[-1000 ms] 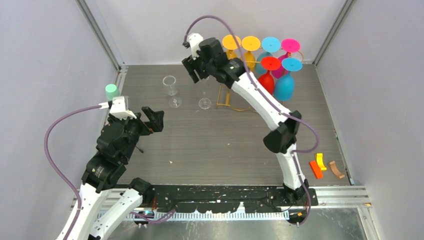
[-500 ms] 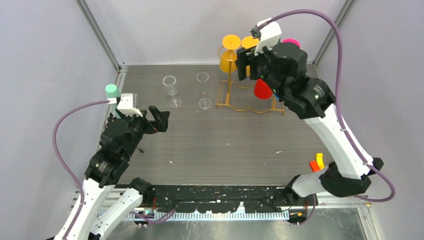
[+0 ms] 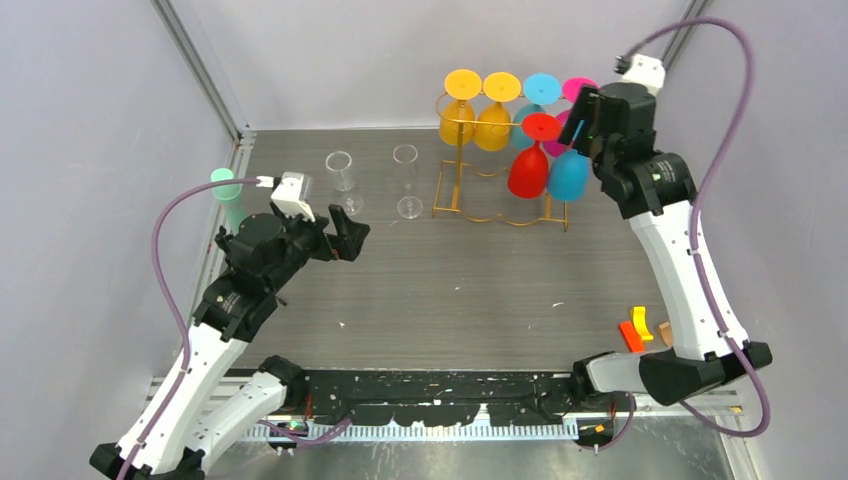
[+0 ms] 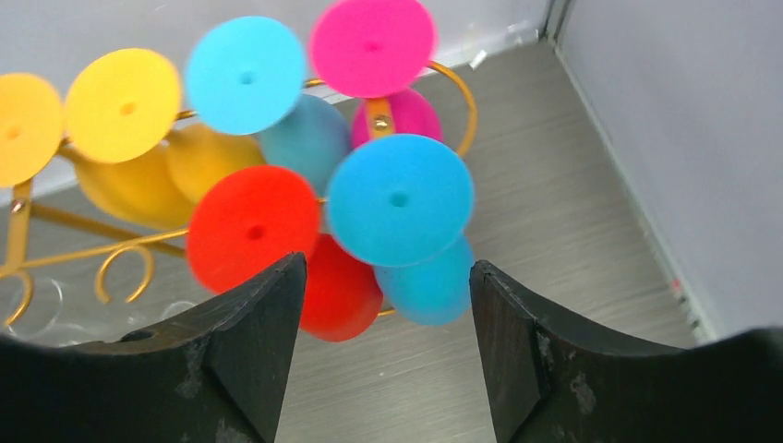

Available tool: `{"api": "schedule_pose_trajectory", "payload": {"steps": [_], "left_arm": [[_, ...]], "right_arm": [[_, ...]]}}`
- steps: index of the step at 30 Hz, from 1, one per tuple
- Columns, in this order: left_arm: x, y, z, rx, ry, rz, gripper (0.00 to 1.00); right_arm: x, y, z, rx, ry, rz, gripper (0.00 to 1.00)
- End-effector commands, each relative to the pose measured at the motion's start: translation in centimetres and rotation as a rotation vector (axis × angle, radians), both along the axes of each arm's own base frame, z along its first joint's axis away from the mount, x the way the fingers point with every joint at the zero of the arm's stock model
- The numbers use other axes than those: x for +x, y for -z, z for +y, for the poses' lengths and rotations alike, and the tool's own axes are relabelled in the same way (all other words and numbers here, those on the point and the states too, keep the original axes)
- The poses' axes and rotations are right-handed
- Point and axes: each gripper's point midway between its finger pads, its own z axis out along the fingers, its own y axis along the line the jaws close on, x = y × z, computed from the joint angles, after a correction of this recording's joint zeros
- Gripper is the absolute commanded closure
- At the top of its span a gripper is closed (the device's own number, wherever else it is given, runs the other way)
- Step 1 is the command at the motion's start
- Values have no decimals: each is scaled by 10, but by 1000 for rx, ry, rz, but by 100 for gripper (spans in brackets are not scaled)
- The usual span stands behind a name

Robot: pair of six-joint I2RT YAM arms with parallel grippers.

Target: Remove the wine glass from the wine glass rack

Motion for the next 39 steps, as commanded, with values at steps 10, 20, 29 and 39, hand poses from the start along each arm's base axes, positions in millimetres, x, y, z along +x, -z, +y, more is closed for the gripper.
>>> {"api": "schedule_pose_trajectory", "payload": {"steps": [10, 20, 29, 39], "left_arm": [[-6, -7, -25, -68, 121, 7, 0], [-5, -1, -18, -62, 81, 25, 0], [-8, -3, -22, -66, 111, 24, 0], [-7, -3, -22, -67, 107, 29, 0]], "right_arm": [[13, -27, 9, 814, -86, -267, 44], [31, 5, 21, 974, -93, -239, 58], [49, 28, 19, 994, -54, -220, 55], [58, 41, 19, 1008, -28, -201, 66]]}}
